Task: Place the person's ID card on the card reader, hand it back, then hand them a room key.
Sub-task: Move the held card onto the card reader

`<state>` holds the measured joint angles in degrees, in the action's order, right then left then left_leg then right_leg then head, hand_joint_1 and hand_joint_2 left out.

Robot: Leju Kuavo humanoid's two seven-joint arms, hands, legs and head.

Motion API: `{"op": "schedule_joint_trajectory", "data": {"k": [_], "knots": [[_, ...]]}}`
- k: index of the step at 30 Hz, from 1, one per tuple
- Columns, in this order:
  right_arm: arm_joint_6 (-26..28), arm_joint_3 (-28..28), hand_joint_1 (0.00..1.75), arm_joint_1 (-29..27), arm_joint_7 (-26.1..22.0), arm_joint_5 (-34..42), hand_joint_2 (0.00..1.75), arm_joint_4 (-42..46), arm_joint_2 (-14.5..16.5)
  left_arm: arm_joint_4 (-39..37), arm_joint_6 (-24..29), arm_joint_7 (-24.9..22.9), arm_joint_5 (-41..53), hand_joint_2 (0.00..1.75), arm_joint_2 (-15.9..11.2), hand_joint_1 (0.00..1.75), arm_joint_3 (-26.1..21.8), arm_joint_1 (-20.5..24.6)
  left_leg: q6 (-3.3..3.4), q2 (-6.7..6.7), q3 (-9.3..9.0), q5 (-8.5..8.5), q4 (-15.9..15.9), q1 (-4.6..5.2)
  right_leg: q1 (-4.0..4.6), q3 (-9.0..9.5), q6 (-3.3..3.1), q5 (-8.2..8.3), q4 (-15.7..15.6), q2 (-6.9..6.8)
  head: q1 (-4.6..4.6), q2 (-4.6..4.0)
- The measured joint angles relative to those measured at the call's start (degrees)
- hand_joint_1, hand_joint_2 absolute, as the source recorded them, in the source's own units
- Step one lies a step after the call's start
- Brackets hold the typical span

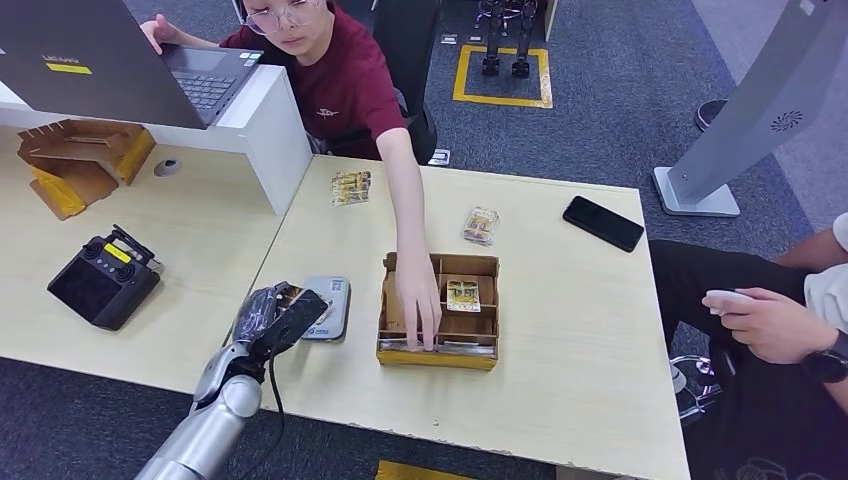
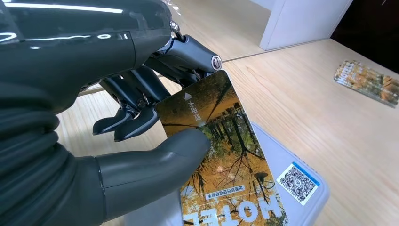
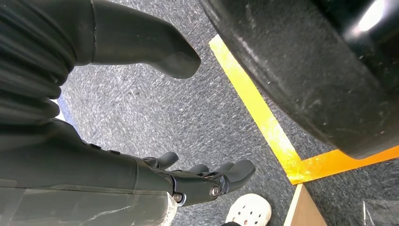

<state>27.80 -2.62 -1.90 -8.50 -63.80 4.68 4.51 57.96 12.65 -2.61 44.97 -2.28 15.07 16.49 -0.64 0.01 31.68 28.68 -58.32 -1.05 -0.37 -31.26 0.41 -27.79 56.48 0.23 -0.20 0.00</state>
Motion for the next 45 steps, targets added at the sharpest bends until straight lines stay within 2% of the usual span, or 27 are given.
{"op": "schedule_joint_trajectory", "data": {"k": [14, 22, 28, 31, 35, 39, 42, 45], "knots": [[0.09, 0.89, 0.00, 0.48, 0.34, 0.13, 1.75, 0.00, 0.37, -6.76, 5.95, -8.38, 17.48, 1.75, 3.27, 1.75, 2.40, 3.29, 0.00, -0.02, -0.13, 0.00, 0.00, 0.02, -0.01, 0.15, 0.00, 0.00, 0.00, -0.03, 0.00, 0.00], [0.21, 1.43, 0.00, 0.49, 0.67, 0.34, 1.75, 0.00, 0.39, -8.46, 6.34, -7.85, 19.51, 1.75, 4.28, 1.75, 2.37, 3.94, 0.00, -0.03, -0.27, 0.00, 0.00, 0.02, 0.00, 0.31, 0.00, 0.00, 0.01, -0.04, -0.02, 0.00], [0.33, 1.93, 0.00, 0.47, 0.67, 0.43, 1.75, 0.00, 0.40, -8.61, 8.88, -4.01, 18.26, 1.75, 4.62, 1.75, 1.66, 3.26, 0.00, -0.02, -0.28, -0.01, 0.00, 0.02, 0.00, 0.32, 0.00, 0.00, 0.01, -0.03, 0.00, 0.00], [0.48, 2.10, 0.00, 0.47, 0.66, 0.50, 1.75, 0.00, 0.40, -7.81, 9.79, 0.93, 13.33, 1.75, 4.91, 1.75, 0.25, 2.50, 0.00, -0.02, -0.26, -0.01, 0.00, 0.02, 0.00, 0.30, 0.00, 0.00, 0.01, -0.03, -0.01, 0.00], [0.03, 2.31, 0.00, 0.43, 0.60, 0.55, 1.75, 0.00, 0.40, -2.55, 8.25, 11.29, -0.35, 1.75, 4.99, 1.75, -2.07, 0.29, 0.00, -0.01, -0.20, 0.00, 0.00, 0.01, 0.00, 0.21, 0.00, 0.00, 0.01, -0.02, -0.01, 0.00], [-0.40, 2.41, 0.00, 0.37, 0.52, 0.70, 1.75, 0.00, 0.38, 3.31, 4.90, 15.69, -12.37, 1.75, 4.98, 1.75, -4.01, -1.55, 0.00, -0.02, -0.11, -0.01, 0.00, 0.01, 0.00, 0.13, 0.00, 0.00, 0.01, -0.02, -0.02, 0.00], [-0.28, 2.49, 0.00, 0.24, 0.50, 0.84, 1.75, 0.02, 0.38, 8.81, 2.05, 19.83, -26.74, 1.75, 5.06, 1.75, -5.89, -2.84, 0.00, -0.01, -0.07, -0.01, 0.00, 0.00, 0.00, 0.08, 0.00, 0.00, 0.01, -0.01, -0.01, 0.00], [-0.20, 2.83, 0.00, 0.13, 0.50, 0.86, 1.75, 0.05, 0.38, 14.26, 2.81, 23.09, -36.31, 1.75, 5.14, 1.75, -7.97, -3.40, 0.00, -0.01, -0.05, 0.00, 0.00, 0.00, 0.00, 0.06, 0.00, 0.00, 0.01, -0.01, -0.01, 0.00]]}}
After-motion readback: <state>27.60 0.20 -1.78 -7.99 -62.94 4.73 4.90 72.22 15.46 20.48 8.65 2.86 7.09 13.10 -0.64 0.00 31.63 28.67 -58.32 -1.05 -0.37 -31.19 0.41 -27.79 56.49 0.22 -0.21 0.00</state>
